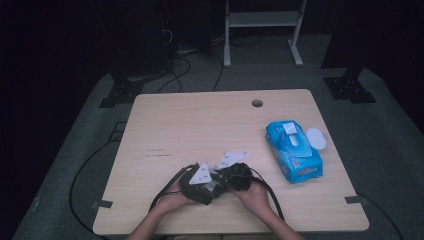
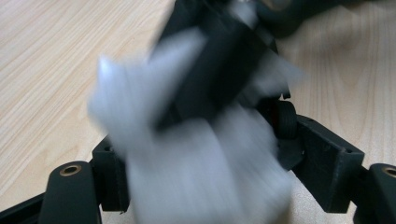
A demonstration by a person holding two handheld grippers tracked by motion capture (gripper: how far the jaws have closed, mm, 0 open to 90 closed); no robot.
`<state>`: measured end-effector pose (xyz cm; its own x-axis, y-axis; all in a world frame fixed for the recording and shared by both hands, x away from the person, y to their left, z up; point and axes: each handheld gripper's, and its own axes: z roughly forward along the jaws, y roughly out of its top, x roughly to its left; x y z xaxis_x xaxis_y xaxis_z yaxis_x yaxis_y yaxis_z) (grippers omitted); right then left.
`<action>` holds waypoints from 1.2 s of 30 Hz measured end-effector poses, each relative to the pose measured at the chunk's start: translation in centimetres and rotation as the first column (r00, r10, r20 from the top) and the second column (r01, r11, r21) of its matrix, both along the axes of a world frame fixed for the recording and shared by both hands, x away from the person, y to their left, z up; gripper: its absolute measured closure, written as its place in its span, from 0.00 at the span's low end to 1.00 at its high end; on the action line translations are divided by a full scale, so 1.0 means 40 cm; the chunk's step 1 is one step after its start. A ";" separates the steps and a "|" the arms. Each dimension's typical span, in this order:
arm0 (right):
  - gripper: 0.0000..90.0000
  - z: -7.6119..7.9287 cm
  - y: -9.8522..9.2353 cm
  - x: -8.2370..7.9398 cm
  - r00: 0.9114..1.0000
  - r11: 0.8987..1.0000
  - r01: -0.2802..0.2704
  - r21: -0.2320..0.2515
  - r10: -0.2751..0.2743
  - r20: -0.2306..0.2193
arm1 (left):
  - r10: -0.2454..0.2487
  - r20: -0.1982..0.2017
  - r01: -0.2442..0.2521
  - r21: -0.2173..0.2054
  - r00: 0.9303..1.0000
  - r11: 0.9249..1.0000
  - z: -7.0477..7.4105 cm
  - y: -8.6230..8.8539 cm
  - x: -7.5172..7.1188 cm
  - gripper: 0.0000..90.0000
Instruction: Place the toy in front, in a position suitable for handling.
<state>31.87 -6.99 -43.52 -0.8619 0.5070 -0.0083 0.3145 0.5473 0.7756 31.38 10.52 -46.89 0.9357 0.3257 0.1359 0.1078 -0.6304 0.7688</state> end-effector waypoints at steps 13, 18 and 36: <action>0.91 -0.005 -0.034 0.022 0.997 0.997 0.081 -0.004 -0.081 -0.003 | 0.002 -0.004 -0.002 0.000 1.000 1.000 -0.004 0.005 0.004 0.26; 0.91 -0.009 -0.073 0.040 0.990 0.990 0.127 0.055 -0.123 -0.067 | -0.001 0.002 0.001 0.002 1.000 1.000 -0.005 0.003 0.004 0.26; 0.91 -0.015 -0.083 0.046 0.991 0.992 0.123 0.021 -0.122 -0.049 | 0.012 -0.007 -0.012 0.020 1.000 1.000 -0.016 0.017 0.010 0.26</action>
